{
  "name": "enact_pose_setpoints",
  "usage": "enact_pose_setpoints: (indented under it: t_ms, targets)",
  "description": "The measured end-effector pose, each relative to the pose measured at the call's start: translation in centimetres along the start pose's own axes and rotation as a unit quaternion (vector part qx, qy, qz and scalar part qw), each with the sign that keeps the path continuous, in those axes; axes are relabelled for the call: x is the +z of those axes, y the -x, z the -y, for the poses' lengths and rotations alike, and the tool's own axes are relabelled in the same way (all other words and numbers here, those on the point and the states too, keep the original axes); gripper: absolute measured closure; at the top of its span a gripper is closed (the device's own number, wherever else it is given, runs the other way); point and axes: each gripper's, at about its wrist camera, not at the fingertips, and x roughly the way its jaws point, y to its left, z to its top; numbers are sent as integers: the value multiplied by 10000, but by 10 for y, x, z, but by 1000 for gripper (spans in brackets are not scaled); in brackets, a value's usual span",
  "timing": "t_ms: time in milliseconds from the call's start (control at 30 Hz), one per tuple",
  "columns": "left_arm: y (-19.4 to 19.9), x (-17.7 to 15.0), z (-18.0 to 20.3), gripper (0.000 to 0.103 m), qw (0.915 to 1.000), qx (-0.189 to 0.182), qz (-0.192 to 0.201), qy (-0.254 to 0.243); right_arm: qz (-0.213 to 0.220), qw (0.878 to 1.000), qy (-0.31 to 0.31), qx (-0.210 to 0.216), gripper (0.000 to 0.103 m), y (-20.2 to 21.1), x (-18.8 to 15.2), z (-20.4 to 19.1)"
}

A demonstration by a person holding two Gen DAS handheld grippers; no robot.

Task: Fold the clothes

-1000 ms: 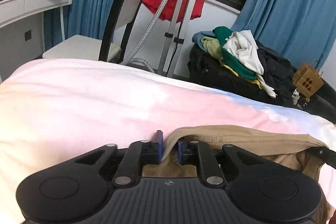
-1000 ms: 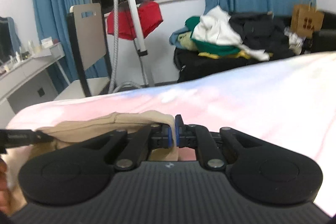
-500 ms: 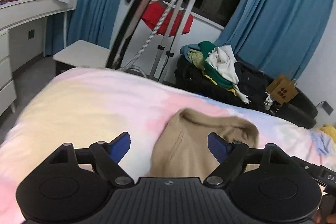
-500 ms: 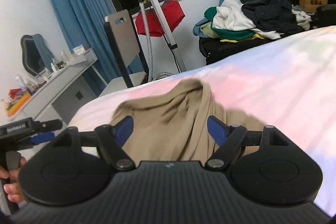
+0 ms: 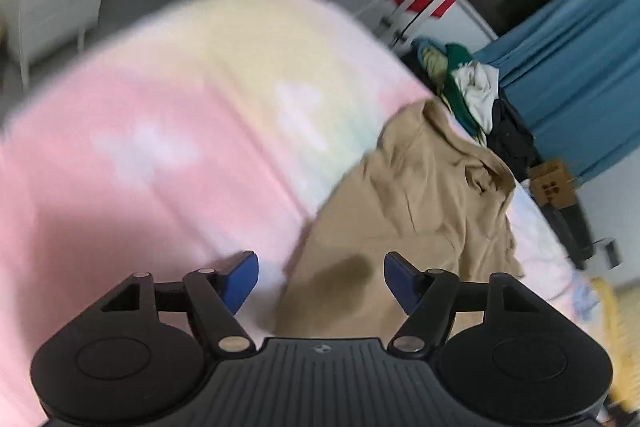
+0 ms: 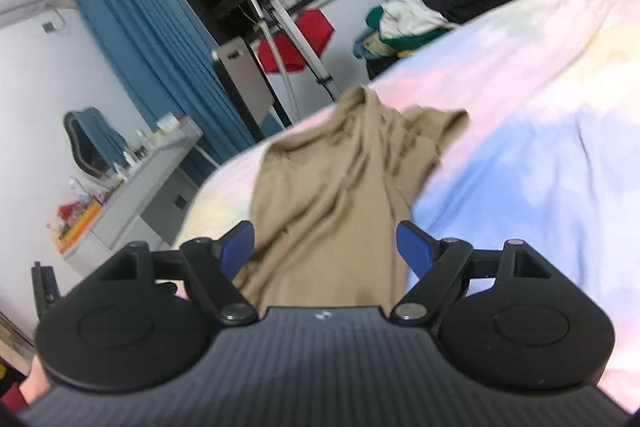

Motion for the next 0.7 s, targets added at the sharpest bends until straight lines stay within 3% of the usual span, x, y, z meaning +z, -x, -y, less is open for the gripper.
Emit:
enact_pose_setpoints:
  t_ms: [100,133,167,200,367,533,700]
  targets:
    - [-11,2,-6,45,9998,1,1,179,-199,9997,-87,70,23,-18,-2,8]
    - [-7,10,-3,60,9998,43,143,134,-246,9995,-143,128,23,-23,-2,11]
    - [-3,18,0,92,9995,85,285,90,-294,9993,-179,150,23,-30,-3,13]
    - [1,26,3,103,9990,126,427,46,-339,9991,-191,142,23,-35,-4,14]
    - [20,66,19,102,9928,334,1134,-175,-476,9983,-337,20,23,-51,-6,21]
    - [39,107,35,102,9807,540,1835,-396,-374,9977,-555,-50,23,-50,-3,32]
    - [31,182,53,102,9627,1358,2274,-545,-293,9966,-729,-246,23,-61,3,46]
